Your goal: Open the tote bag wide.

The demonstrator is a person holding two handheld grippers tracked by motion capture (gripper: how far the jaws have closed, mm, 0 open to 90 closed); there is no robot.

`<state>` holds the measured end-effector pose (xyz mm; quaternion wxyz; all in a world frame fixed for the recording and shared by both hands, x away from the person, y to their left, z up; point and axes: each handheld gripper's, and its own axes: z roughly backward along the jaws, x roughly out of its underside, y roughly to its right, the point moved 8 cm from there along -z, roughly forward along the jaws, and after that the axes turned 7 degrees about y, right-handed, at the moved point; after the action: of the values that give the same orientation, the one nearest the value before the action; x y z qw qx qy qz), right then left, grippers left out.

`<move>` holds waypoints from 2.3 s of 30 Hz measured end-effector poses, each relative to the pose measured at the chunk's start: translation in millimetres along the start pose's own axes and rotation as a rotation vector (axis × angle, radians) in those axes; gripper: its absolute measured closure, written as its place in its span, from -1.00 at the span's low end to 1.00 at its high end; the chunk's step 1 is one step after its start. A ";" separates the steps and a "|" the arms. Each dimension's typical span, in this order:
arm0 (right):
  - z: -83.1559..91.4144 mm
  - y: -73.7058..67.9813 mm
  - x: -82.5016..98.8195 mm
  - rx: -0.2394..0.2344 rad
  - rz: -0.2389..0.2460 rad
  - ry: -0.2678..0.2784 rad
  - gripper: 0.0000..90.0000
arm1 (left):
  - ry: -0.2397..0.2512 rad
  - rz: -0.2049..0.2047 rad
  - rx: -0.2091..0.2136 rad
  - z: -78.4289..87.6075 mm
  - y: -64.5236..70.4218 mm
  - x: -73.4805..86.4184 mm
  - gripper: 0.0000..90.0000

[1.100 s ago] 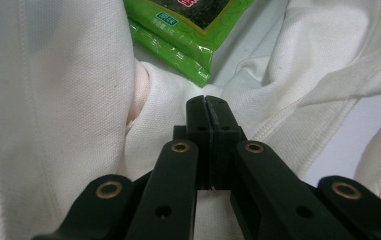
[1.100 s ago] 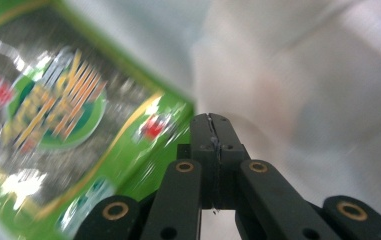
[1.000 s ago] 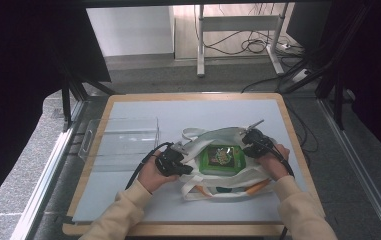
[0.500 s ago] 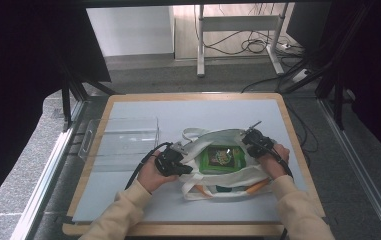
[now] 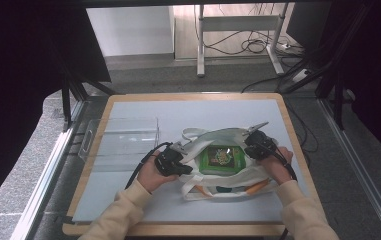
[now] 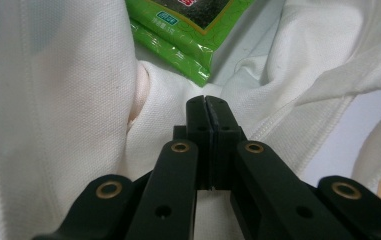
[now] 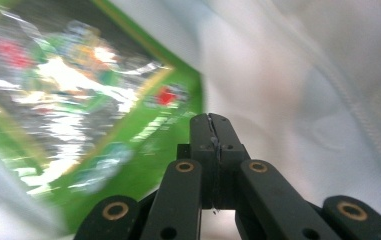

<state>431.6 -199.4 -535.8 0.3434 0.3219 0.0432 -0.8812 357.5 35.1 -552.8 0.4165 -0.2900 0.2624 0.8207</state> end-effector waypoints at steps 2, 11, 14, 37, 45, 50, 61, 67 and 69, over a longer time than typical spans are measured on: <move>6.9 -6.3 0.3 -0.031 -0.008 0.024 0.99 | -0.002 -0.002 -0.001 -0.1 0.7 0.1 1.00; 26.9 -19.1 0.4 -0.081 0.006 0.075 0.99 | -0.003 -0.005 -0.002 0.1 1.2 0.1 1.00; 30.5 -27.6 0.2 -0.109 0.015 0.068 0.99 | -0.003 -0.004 -0.001 0.1 1.2 0.2 1.00; 48.7 -46.8 41.3 -0.175 0.006 -0.036 0.99 | -0.002 -0.001 -0.004 -0.9 1.3 0.6 1.00; 49.1 -53.3 55.0 -0.161 0.021 -0.060 0.99 | -0.003 -0.001 -0.005 -1.1 2.3 1.2 1.00; 46.6 -54.8 60.1 -0.160 0.014 -0.050 0.99 | -0.002 -0.001 -0.005 -1.2 2.6 1.4 1.00; 45.2 -55.6 63.0 -0.157 0.006 -0.034 0.99 | 0.000 0.000 -0.007 -1.2 2.9 1.3 1.00; 50.9 -46.3 45.9 -0.156 -0.049 0.051 0.99 | 0.011 0.002 -0.003 0.5 2.3 0.2 1.00; 51.9 -44.7 39.2 -0.152 -0.046 0.070 0.99 | 0.009 -0.003 0.000 0.8 2.7 0.3 1.00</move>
<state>353.6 -203.5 -524.7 0.3449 0.3246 0.1291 -0.8712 354.9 34.4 -551.9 0.4166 -0.2940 0.2638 0.8188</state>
